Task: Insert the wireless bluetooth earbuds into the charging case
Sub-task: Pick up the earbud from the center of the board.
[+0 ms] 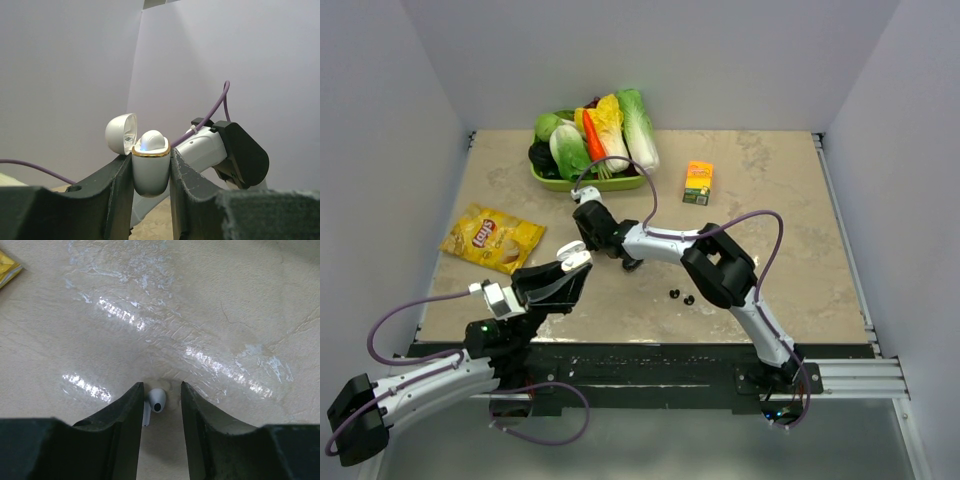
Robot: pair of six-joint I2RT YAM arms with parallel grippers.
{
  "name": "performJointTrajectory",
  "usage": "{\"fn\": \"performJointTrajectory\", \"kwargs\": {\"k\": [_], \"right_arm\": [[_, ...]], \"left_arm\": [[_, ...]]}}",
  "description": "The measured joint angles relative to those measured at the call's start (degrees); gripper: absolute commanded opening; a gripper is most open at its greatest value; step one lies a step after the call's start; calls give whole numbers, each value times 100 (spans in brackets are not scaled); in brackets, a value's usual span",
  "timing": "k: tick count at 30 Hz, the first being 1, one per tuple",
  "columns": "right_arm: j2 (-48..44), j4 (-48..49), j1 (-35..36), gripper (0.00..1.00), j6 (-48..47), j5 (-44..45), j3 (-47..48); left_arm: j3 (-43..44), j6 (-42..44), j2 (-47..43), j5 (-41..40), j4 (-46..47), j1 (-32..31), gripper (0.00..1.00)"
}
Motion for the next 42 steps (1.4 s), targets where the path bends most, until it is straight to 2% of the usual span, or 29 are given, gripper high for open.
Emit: {"fn": "performJointTrajectory", "kwargs": {"k": [9, 10, 13, 23, 33, 42], "right_arm": [[22, 24, 35, 14, -35, 105, 9], [22, 35, 35, 8, -35, 105, 9], [22, 50, 35, 0, -15, 101, 4], [-531, 232, 35, 0, 105, -33, -835], [-1843, 957, -13, 0, 70, 46, -2785], [-2914, 1655, -52, 0, 44, 181, -3571]], "left_arm": [[0, -4, -48, 0, 4, 0, 0], [0, -7, -52, 0, 4, 0, 0], [0, -24, -61, 0, 7, 0, 0], [0, -44, -52, -4, 7, 0, 0], [0, -44, 24, -85, 35, 0, 0], [0, -42, 348, -92, 76, 0, 0]]}}
